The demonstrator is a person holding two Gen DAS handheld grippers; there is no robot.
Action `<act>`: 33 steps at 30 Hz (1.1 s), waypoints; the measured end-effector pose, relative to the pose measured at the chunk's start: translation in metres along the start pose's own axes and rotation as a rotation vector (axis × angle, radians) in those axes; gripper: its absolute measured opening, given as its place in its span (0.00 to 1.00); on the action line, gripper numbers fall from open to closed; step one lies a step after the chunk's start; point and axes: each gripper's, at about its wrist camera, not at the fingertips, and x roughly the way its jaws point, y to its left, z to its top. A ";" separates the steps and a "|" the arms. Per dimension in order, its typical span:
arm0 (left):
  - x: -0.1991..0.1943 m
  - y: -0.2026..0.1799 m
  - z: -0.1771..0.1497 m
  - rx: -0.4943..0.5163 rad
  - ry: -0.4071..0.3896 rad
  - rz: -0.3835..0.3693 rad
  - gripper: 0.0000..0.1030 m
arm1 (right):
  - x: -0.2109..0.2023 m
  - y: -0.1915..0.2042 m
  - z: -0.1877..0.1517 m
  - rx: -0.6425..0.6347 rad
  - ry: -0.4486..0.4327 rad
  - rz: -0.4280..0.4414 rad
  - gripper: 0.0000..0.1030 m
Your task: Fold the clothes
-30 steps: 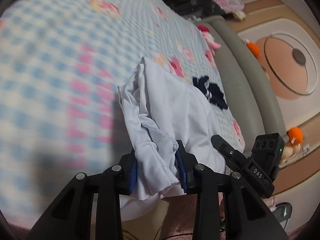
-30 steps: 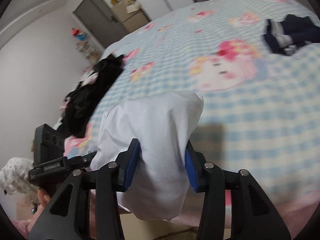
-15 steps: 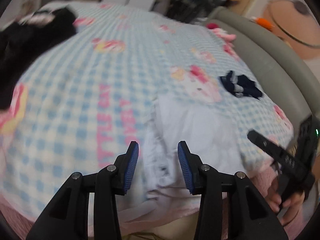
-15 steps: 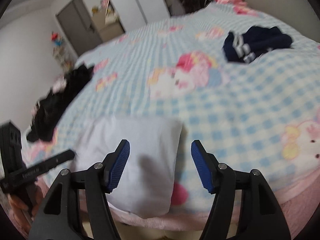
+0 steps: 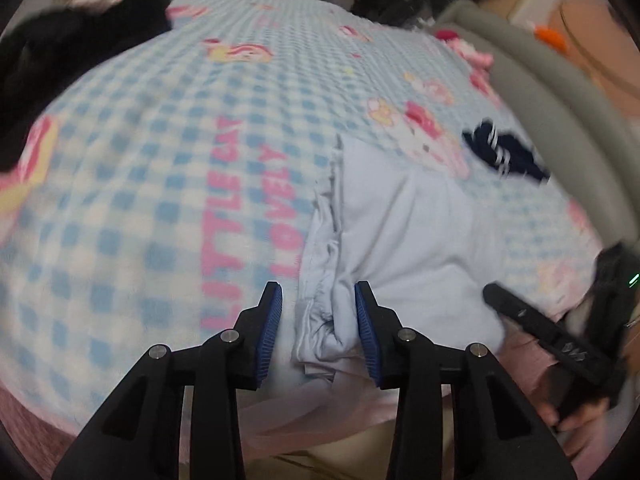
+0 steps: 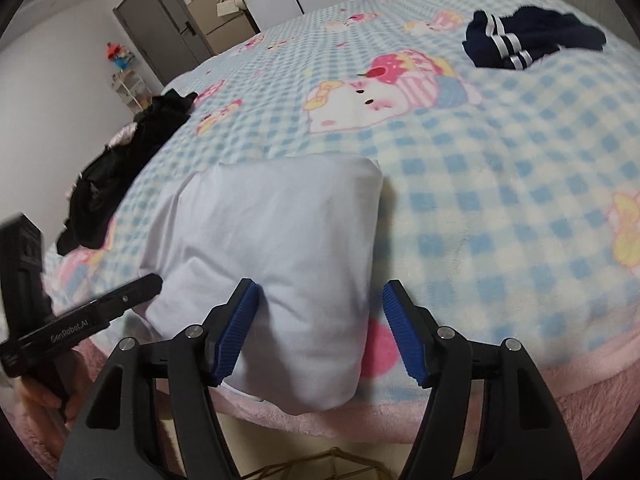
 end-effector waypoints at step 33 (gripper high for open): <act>-0.003 -0.072 0.021 0.193 -0.131 0.010 0.43 | -0.016 0.037 -0.001 -0.193 -0.038 -0.077 0.65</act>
